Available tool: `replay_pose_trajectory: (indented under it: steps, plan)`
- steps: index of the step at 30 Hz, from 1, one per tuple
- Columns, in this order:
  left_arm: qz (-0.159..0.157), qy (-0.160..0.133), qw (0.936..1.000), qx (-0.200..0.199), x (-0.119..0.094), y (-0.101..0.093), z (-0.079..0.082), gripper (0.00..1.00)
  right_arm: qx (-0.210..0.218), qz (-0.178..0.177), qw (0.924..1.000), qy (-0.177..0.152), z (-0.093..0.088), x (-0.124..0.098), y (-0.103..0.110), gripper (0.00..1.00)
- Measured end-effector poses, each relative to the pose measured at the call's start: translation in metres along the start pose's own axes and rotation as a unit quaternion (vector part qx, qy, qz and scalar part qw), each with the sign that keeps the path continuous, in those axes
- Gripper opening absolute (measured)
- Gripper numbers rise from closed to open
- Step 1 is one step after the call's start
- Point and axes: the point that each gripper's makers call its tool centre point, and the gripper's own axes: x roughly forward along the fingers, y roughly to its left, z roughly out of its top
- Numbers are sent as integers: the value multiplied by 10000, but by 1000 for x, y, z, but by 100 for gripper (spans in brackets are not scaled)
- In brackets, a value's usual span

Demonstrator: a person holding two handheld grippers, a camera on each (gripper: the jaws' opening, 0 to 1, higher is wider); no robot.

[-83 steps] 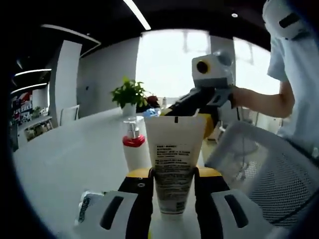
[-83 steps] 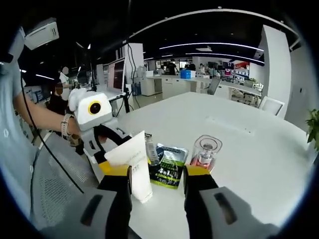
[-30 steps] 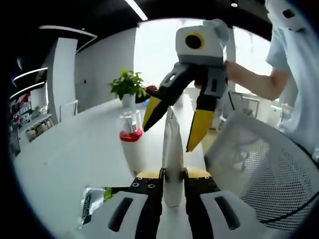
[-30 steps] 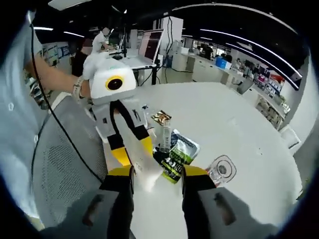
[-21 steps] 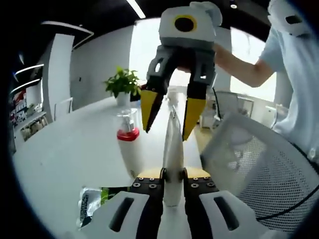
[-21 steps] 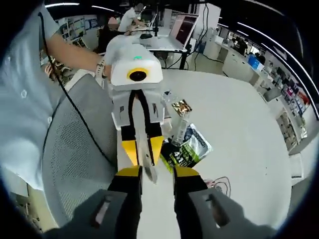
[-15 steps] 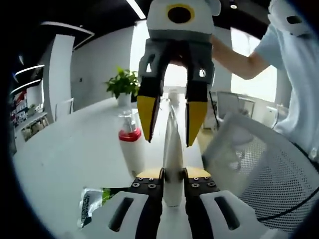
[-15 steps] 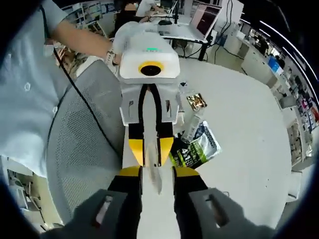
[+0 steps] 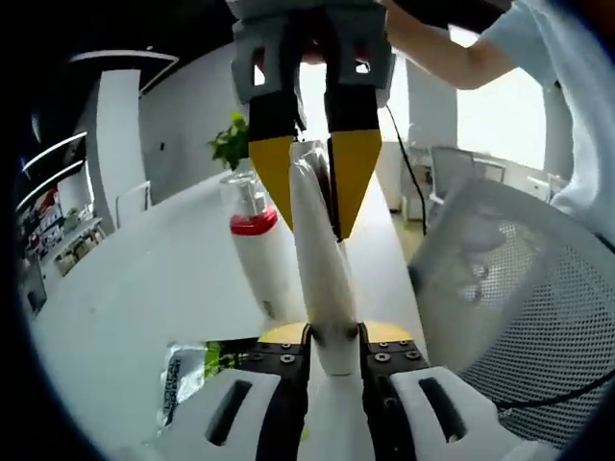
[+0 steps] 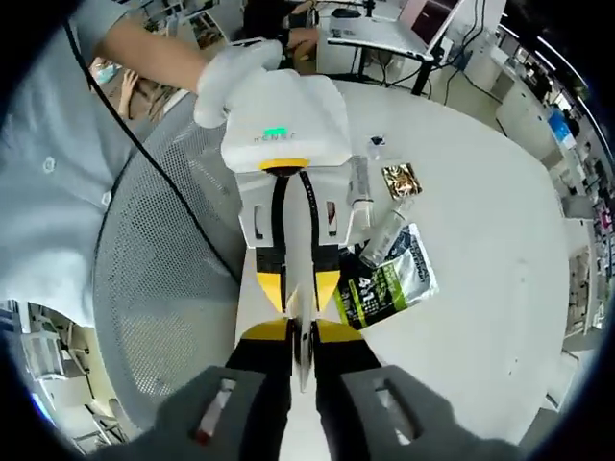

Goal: Arrange the skincare products in the storage area until every visible bottle or jar stands upright without overlapping.

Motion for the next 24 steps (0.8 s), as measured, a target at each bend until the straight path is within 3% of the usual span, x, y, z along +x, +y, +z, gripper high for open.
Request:
replay_pose_trajectory:
  steps: [24]
  plan:
    - [147, -107, 9996, -212, 7, 64, 0, 13, 127, -221, 9994, 221, -9, -3, -64, 7]
